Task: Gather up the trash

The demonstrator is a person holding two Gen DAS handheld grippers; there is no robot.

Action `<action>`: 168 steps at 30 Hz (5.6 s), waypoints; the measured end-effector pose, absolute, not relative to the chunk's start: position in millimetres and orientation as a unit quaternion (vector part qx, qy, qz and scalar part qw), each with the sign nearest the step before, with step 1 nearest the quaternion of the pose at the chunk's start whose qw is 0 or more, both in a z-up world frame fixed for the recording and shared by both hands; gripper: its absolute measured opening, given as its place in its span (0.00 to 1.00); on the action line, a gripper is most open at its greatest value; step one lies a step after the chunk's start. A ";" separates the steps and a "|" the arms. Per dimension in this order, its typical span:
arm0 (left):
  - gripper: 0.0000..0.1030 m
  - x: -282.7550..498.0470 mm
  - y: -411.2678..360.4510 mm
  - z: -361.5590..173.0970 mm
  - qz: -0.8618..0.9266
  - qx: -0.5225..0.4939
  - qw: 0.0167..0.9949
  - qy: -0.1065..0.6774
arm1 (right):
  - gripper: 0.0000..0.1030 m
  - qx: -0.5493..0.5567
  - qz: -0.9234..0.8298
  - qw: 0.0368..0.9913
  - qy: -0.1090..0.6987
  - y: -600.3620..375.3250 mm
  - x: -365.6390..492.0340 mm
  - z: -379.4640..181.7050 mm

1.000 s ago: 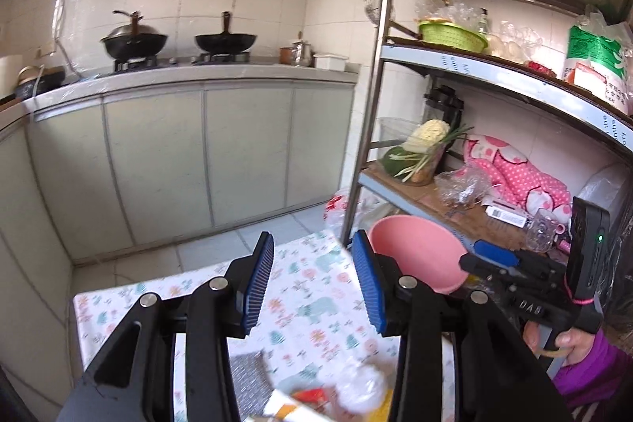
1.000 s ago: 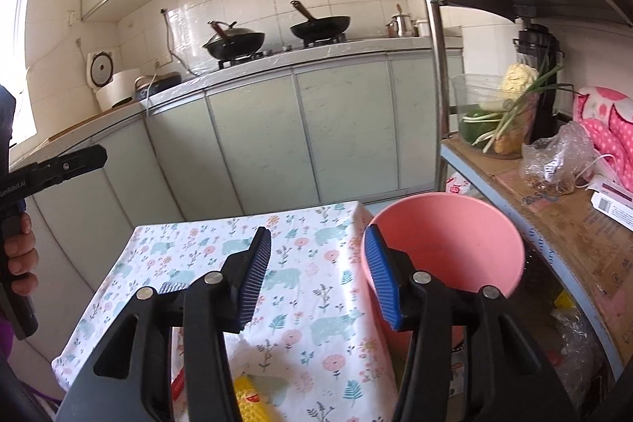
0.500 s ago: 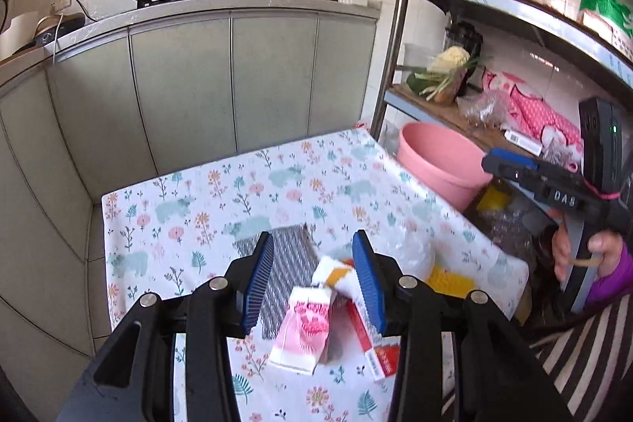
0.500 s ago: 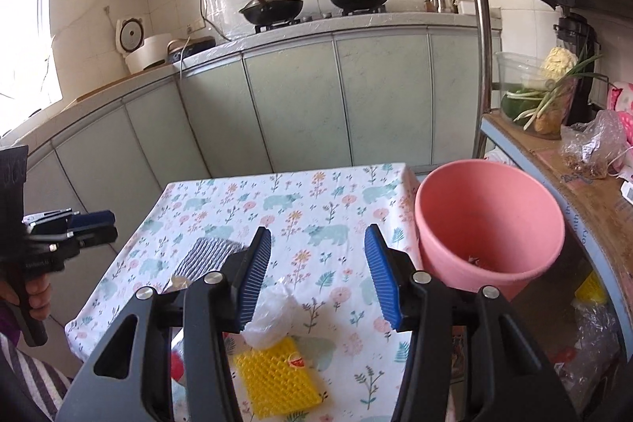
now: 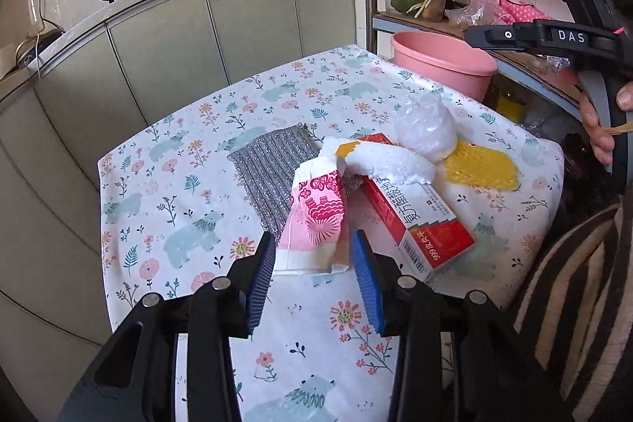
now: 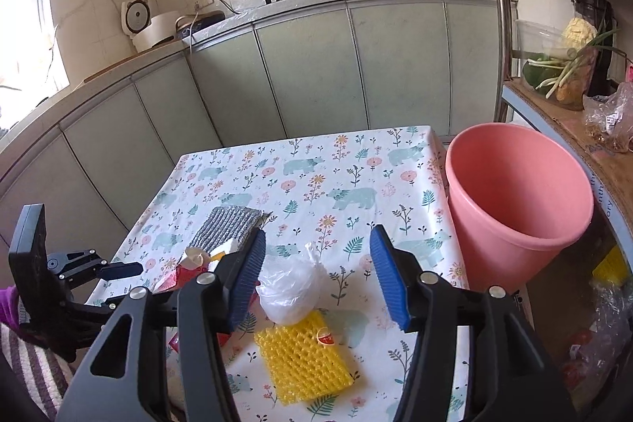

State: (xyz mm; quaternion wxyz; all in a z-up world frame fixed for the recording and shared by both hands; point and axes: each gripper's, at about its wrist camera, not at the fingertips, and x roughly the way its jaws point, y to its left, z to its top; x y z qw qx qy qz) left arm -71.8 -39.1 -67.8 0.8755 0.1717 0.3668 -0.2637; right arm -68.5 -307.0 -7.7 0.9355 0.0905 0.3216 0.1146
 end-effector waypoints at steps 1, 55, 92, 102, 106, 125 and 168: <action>0.34 -71.9 -39.7 -70.3 -0.265 0.173 0.875 0.367 | 0.56 0.090 0.117 0.934 0.325 -306.3 -68.0 -9.0; 0.09 -56.3 -8.1 -19.8 -0.229 0.067 0.929 0.283 | 0.15 0.062 0.174 0.896 0.405 -269.5 -44.2 -49.4; 0.09 -20.7 -85.1 56.8 -0.268 0.026 0.947 0.174 | 0.15 0.070 0.069 0.968 0.230 -340.7 -71.3 26.9; 0.09 -12.2 -128.3 74.5 -0.304 0.035 0.941 0.148 | 0.15 0.067 0.021 0.978 0.196 -376.0 -73.6 40.3; 0.09 -6.3 -148.3 79.5 -0.319 0.039 0.936 0.141 | 0.15 0.073 0.006 0.979 0.189 -388.6 -72.5 40.3; 0.09 33.7 -265.5 49.7 -0.398 0.077 0.898 0.174 | 0.15 0.124 -0.053 0.968 0.210 -443.5 -55.2 3.5; 0.33 49.6 -306.5 -63.6 -0.519 0.174 0.716 0.433 | 0.35 0.184 -0.079 0.922 0.331 -479.8 -2.5 -69.0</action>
